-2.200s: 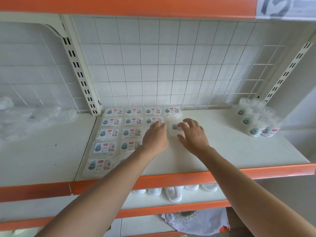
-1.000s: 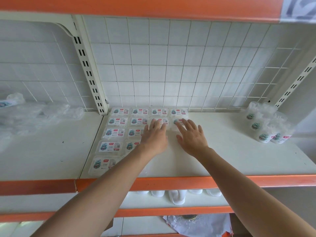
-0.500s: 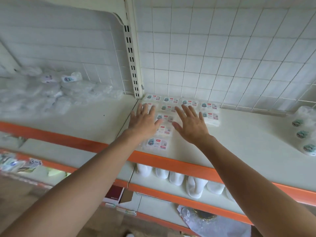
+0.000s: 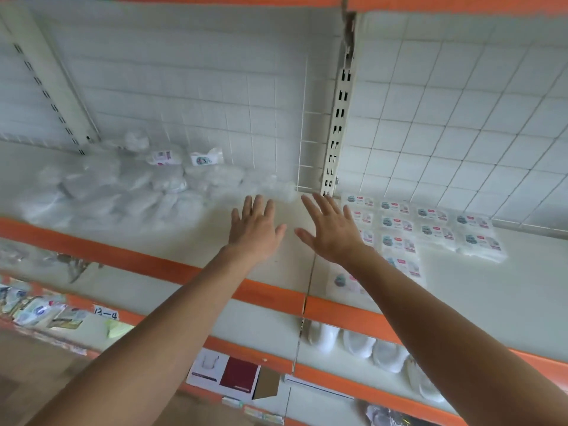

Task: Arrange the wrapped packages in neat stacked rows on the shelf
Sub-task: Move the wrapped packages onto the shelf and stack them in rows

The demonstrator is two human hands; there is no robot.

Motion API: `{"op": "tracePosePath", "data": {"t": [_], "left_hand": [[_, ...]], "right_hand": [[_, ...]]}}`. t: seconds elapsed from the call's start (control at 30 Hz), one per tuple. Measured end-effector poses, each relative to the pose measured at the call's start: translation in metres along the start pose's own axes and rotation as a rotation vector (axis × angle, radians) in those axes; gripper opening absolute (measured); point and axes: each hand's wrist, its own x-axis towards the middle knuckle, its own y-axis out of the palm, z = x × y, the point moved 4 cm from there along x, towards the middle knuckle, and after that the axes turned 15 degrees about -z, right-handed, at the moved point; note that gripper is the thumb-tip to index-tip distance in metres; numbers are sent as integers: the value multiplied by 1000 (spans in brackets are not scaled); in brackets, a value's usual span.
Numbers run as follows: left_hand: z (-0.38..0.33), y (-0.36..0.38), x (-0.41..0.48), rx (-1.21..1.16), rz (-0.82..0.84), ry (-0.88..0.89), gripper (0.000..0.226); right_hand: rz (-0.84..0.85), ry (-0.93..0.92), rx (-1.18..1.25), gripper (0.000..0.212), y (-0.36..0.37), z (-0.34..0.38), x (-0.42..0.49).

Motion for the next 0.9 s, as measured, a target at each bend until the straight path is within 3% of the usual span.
{"op": "tracePosePath", "data": {"t": [0.37,0.67,0.9], "left_hand": [[130,2,37,-36,-77,149,56],[94,9,51,-211,-62,327,42],[72,9,72,-102,-148,359,31]], "right_hand": [[60,89,-50,73,51,100,73],[120,272,-57,74,70,55,92],[110,268,-38,68,74,44,100]]}}
